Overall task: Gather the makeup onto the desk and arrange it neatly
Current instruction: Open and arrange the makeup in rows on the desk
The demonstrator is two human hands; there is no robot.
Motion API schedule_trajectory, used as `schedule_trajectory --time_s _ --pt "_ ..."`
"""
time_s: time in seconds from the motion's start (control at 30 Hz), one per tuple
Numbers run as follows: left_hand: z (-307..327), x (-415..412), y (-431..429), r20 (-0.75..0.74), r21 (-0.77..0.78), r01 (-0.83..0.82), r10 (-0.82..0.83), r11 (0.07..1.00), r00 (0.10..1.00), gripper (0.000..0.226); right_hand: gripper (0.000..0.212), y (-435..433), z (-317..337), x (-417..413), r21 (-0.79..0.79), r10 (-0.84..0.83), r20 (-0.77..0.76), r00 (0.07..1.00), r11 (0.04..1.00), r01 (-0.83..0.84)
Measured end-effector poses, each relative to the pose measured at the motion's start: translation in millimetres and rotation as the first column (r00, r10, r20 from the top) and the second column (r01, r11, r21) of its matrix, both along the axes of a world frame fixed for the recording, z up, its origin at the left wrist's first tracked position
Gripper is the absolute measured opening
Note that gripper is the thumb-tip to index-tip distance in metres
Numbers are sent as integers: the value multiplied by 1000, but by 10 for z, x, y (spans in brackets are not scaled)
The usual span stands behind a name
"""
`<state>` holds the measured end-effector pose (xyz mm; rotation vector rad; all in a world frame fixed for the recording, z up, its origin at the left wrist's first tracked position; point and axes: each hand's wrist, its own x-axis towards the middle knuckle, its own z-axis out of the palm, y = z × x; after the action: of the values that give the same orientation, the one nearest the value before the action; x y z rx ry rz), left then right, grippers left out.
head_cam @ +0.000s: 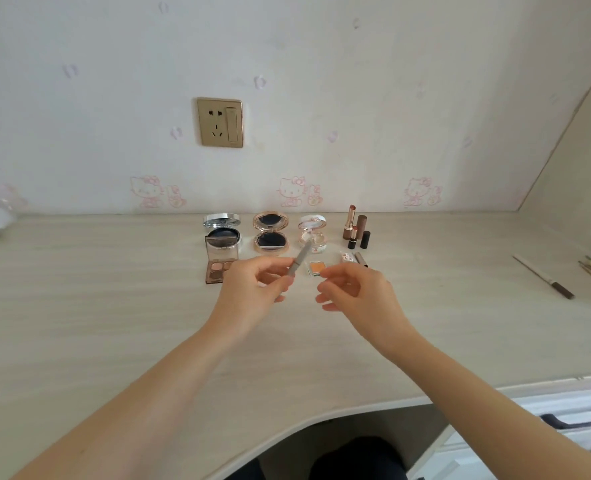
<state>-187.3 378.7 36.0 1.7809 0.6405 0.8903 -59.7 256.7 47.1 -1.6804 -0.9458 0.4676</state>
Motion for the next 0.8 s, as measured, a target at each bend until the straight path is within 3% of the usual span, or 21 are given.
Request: schedule_trajectory --time_s 0.1,0.23,0.33,0.37,0.43,0.5,0.67,0.8 --pt "-76 -24 8 -122 198 14 11 980 992 33 16 102 54 -1 12 4 5 1000 1000 -4" --pt "-159 -53 -2 -175 452 70 11 889 984 27 12 171 22 11 -22 18 74 997 1000 -16" --pt "-225 -78 0 -228 546 92 42 833 973 26 12 142 -39 57 -114 75 233 970 992 -50" --pt "-242 -80 -5 -249 580 93 67 809 966 26 15 119 -67 75 -166 109 347 932 985 -54" --pt "-269 -83 -32 -272 653 92 120 752 955 24 20 75 -144 95 -226 178 627 759 973 -41" --pt "-288 -84 -58 -262 727 86 160 682 952 22 17 45 -281 96 -162 174 794 582 984 -74" --pt "-331 -56 -113 -264 867 106 269 486 926 25 12 14 -536 110 10 -8 921 388 1000 -3" --pt "-397 -32 -103 -251 928 114 368 355 895 33 9 23 -638 68 85 -83 940 330 996 8"
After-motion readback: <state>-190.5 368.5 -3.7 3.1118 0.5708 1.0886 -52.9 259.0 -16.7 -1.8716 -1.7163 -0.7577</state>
